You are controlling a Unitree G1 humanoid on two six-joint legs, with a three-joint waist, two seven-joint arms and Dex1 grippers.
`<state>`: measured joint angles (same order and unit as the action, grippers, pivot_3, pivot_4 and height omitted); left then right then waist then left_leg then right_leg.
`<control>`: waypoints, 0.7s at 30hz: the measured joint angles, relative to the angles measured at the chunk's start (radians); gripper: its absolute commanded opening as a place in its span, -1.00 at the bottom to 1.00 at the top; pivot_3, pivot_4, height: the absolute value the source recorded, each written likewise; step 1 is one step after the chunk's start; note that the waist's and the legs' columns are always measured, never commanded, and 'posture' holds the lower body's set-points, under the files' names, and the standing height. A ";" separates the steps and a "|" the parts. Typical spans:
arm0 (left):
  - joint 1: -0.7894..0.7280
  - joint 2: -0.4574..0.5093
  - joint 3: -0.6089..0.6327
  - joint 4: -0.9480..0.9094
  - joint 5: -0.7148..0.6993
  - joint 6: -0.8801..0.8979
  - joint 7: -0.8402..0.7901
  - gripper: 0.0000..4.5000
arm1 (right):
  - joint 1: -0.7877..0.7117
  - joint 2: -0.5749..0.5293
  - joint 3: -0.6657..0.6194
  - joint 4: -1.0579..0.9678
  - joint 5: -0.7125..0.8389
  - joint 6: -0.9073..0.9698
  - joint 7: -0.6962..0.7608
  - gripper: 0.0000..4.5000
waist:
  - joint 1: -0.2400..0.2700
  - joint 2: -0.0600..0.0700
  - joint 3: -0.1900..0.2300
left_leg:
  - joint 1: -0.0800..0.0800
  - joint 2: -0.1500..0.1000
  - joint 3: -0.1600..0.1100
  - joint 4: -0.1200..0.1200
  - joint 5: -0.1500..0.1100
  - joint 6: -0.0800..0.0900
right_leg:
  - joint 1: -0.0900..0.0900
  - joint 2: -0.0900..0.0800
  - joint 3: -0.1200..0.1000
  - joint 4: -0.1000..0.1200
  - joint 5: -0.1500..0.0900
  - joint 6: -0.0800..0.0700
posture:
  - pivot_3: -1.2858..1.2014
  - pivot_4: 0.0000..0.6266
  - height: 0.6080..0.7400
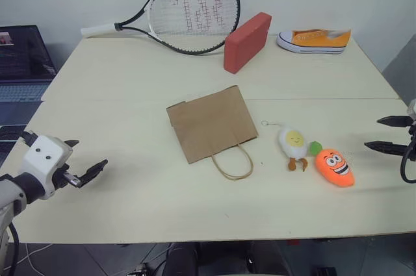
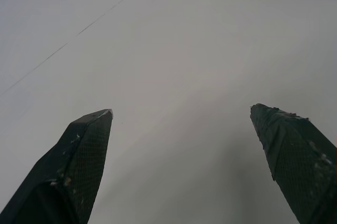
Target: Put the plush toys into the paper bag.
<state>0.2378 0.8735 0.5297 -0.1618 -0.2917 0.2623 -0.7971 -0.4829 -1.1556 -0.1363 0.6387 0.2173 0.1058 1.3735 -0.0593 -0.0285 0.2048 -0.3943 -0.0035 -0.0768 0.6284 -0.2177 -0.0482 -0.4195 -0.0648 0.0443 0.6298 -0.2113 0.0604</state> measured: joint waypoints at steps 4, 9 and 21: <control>0.020 -0.006 0.000 -0.008 -0.022 0.007 -0.024 0.99 | 0.002 0.000 0.000 -0.016 0.001 0.009 0.000 1.00 | 0.002 0.000 0.000 | 0.000 0.000 0.000 0.000 0.000 0.000 | 0.000 0.000 0.000 0.000 0.000 0.000 | 0.03 -0.52 1.00; 0.029 -0.018 0.007 -0.034 -0.047 0.040 -0.035 0.99 | 0.008 0.000 0.000 -0.021 0.000 0.010 -0.001 1.00 | 0.003 0.000 0.000 | 0.000 0.000 0.000 0.000 0.000 0.000 | 0.000 0.000 0.000 0.000 0.000 0.000 | 0.03 -0.52 1.00; 0.020 -0.027 0.042 -0.013 -0.089 0.057 -0.051 0.99 | 0.017 0.001 0.000 -0.025 0.000 0.010 -0.021 1.00 | 0.002 0.000 0.000 | 0.000 0.000 0.000 0.001 0.000 0.000 | 0.000 0.000 0.001 0.000 0.001 0.001 | 0.03 -0.52 1.00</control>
<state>0.2573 0.8461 0.5720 -0.1749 -0.3803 0.3196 -0.8478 -0.4656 -1.1548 -0.1364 0.6135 0.2177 0.1154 1.3523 -0.0571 -0.0284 0.2047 -0.3944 -0.0035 -0.0767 0.6290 -0.2177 -0.0481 -0.4195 -0.0643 0.0448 0.6303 -0.2106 0.0612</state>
